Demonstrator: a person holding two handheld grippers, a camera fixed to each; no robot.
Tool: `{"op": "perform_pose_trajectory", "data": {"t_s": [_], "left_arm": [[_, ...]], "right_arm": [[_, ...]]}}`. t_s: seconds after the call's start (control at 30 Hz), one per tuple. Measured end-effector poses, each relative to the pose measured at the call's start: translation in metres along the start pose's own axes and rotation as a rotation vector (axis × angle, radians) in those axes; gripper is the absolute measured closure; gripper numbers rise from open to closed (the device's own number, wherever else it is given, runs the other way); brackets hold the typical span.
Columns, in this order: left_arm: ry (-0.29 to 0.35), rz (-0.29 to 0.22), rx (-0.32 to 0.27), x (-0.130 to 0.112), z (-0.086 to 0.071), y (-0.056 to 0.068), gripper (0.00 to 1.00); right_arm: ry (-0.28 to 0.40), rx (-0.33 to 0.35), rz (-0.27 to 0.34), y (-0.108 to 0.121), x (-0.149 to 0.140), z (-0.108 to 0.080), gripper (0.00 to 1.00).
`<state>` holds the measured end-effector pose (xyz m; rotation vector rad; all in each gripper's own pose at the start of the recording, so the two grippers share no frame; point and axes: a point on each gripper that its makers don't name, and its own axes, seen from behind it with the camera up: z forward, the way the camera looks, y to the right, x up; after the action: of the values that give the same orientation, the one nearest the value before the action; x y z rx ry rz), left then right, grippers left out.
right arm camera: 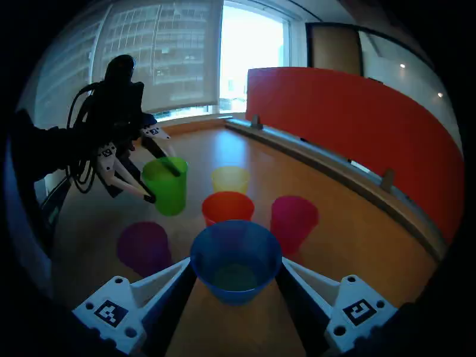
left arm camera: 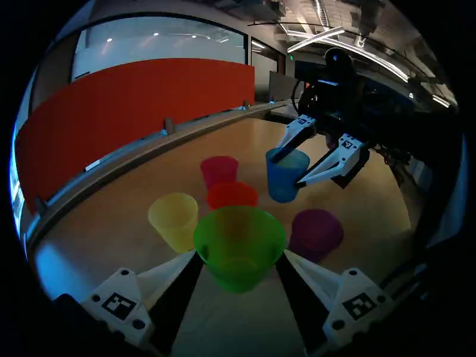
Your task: Pour water
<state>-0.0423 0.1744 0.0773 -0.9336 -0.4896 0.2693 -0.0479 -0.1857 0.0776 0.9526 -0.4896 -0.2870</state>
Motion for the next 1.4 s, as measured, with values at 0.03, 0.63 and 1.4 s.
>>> {"op": "perform_pose_trajectory", "data": {"t_s": [0.03,0.63,1.4], "left_arm": [[0.009,-0.003,0.008,0.004,-0.001,-0.001,0.17],[0.201,0.005,0.13,0.076,-0.036,-0.01,0.17],[0.365,-0.042,0.203,0.13,-0.071,-0.017,0.16]], "right_arm": [[0.008,-0.004,0.002,0.0,0.004,-0.002,0.11],[0.145,-0.079,0.021,-0.001,0.066,-0.035,0.11],[0.361,-0.132,0.013,-0.004,0.145,-0.06,0.11]]}}
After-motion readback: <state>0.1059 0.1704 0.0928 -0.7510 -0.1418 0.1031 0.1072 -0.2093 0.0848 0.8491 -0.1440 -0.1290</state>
